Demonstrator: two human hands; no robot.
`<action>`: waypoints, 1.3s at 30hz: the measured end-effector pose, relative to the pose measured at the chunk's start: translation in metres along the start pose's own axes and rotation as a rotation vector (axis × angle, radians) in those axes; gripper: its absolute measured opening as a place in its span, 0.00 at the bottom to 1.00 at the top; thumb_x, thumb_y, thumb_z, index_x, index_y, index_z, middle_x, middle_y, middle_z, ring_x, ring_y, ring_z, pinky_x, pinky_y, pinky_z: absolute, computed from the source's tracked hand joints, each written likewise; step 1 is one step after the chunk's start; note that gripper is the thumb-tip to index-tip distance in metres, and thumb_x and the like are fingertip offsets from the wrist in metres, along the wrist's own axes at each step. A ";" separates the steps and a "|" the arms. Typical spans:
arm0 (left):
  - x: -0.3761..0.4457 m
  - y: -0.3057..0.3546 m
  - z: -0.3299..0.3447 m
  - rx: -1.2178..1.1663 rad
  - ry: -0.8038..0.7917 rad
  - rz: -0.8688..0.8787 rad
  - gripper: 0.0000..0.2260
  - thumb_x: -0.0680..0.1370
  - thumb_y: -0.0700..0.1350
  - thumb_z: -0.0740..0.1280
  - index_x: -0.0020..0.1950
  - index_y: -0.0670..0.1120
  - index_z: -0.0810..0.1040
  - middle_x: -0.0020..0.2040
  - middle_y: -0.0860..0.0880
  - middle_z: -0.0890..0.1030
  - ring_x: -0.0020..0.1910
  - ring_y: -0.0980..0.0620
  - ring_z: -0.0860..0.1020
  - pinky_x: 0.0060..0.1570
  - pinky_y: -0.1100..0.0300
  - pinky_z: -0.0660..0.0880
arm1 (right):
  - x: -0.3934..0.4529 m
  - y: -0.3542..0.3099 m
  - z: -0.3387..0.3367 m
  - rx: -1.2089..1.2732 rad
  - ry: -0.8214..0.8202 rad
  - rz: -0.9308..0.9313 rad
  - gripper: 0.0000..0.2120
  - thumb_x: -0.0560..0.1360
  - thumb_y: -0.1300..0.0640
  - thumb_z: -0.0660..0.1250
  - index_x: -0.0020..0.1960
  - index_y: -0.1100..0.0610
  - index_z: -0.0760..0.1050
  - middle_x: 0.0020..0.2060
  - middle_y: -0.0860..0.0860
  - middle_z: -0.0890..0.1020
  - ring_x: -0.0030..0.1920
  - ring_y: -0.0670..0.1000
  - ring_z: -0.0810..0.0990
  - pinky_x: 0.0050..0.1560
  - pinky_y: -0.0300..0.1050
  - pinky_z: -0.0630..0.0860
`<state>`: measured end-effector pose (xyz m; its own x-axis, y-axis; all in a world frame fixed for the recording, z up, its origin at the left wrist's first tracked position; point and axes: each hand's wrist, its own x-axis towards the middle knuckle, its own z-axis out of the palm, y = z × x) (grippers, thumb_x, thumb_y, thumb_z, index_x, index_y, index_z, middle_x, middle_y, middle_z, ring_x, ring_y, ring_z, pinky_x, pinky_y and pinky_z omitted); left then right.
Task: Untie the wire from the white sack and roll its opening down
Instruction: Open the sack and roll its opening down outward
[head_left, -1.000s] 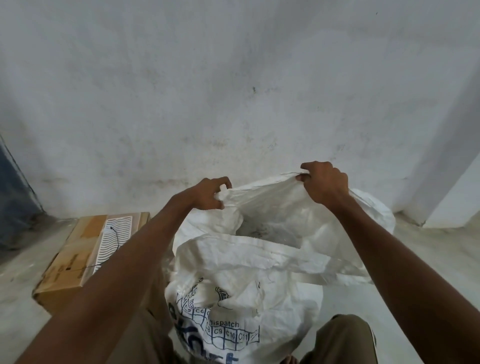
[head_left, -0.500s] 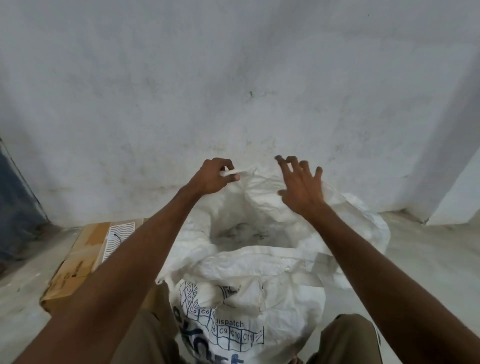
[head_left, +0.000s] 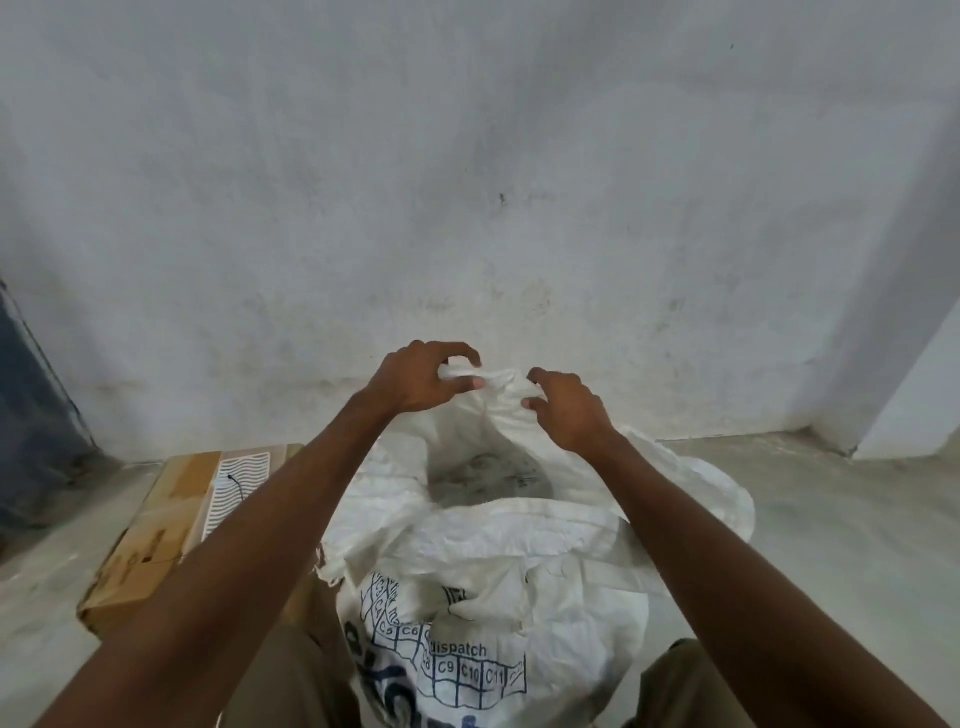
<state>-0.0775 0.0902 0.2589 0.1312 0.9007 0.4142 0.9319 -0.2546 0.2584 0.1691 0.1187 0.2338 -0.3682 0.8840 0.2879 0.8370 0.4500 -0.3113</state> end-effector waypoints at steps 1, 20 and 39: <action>0.000 -0.002 0.000 0.072 -0.002 0.020 0.19 0.76 0.72 0.60 0.58 0.64 0.78 0.49 0.59 0.83 0.47 0.55 0.79 0.46 0.55 0.75 | 0.002 0.000 0.002 -0.006 0.035 -0.019 0.10 0.83 0.52 0.63 0.63 0.52 0.74 0.54 0.51 0.80 0.54 0.57 0.81 0.49 0.50 0.74; 0.003 -0.009 0.036 -0.045 -0.183 0.077 0.16 0.80 0.68 0.57 0.57 0.57 0.71 0.41 0.53 0.80 0.38 0.54 0.77 0.40 0.55 0.75 | 0.040 0.008 -0.002 -0.047 -0.073 0.071 0.10 0.75 0.58 0.57 0.42 0.57 0.76 0.41 0.52 0.81 0.42 0.56 0.80 0.42 0.46 0.72; 0.026 -0.011 0.048 -0.321 -0.187 -0.038 0.12 0.83 0.46 0.61 0.41 0.46 0.75 0.33 0.55 0.74 0.33 0.56 0.70 0.38 0.56 0.66 | 0.034 0.034 0.012 -0.252 0.205 -0.483 0.06 0.84 0.51 0.60 0.58 0.50 0.73 0.42 0.47 0.83 0.34 0.52 0.79 0.38 0.46 0.72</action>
<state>-0.0680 0.1333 0.2252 0.1853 0.9529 0.2400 0.7879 -0.2901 0.5433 0.1803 0.1660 0.2226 -0.6669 0.5323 0.5214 0.6737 0.7298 0.1167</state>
